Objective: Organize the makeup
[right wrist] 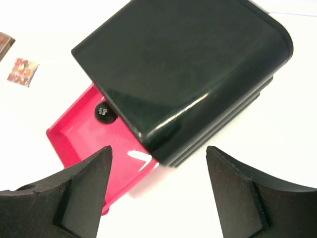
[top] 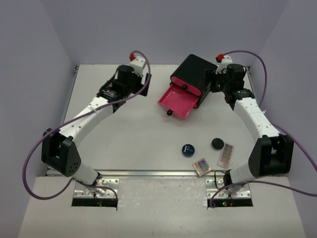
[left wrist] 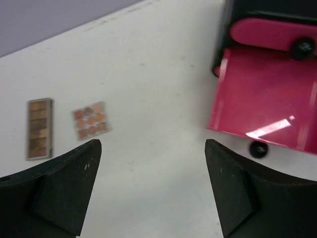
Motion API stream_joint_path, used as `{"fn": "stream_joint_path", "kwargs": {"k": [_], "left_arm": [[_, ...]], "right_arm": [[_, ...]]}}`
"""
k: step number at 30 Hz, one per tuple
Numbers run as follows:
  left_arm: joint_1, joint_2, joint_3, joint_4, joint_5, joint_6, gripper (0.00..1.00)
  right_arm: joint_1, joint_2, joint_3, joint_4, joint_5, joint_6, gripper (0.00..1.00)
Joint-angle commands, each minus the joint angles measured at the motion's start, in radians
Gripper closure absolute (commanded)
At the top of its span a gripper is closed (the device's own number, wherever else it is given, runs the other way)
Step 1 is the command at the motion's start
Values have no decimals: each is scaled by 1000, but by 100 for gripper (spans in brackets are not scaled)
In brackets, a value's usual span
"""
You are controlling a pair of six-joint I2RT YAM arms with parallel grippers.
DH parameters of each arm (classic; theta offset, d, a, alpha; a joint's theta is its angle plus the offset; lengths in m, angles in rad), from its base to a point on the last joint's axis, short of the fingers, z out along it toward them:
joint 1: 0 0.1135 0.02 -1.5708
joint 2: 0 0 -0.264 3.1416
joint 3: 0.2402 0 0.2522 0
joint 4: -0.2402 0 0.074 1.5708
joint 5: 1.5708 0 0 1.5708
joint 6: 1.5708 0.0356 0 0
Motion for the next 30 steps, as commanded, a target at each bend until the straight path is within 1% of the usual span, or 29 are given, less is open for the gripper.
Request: {"fn": "stream_joint_path", "kwargs": {"k": [1, 2, 3, 4, 6, 8, 10, 11, 12, 15, 18, 20, 24, 27, 30], "left_arm": [[213, 20, 105, -64, 64, 3, 17], [256, 44, 124, -76, 81, 2, 16], [343, 89, 155, -103, 108, 0, 16], [350, 118, 175, -105, 125, -2, 16], [446, 238, 253, -129, 166, -9, 16], [500, 346, 301, -133, 166, -6, 16], [511, 442, 376, -141, 137, 13, 16], [533, 484, 403, -148, 127, 21, 16], [544, 552, 454, -161, 106, 27, 16], [556, 685, 565, -192, 67, 41, 15], [581, 767, 645, -211, 79, 12, 15], [589, 792, 660, -190, 91, 3, 15], [590, 813, 643, -161, 90, 17, 16], [589, 823, 590, -155, 95, 29, 17], [593, 821, 539, -118, 59, 49, 18]], "right_arm": [[-7, -49, -47, 16, -37, 31, 23], [-7, -56, -52, 11, -41, 27, 23], [-7, -65, -58, 6, -46, 18, 23], [-7, -72, -65, 4, -50, 13, 22], [-7, -95, -98, 13, -60, 0, 22], [-7, -124, -127, 29, -65, -3, 22], [-7, -141, -156, 46, -69, -1, 22], [-7, -146, -160, 48, -71, -1, 21], [-7, -149, -166, 48, -75, -1, 21], [-7, -149, -171, 42, -71, -5, 21], [-7, -145, -174, 30, -59, -9, 21], [-7, -147, -175, 25, -59, -12, 21], [-7, -148, -185, 22, -62, -10, 21], [-7, -149, -186, 15, -55, -12, 21], [-7, -150, -184, 13, -49, -11, 21]]}}
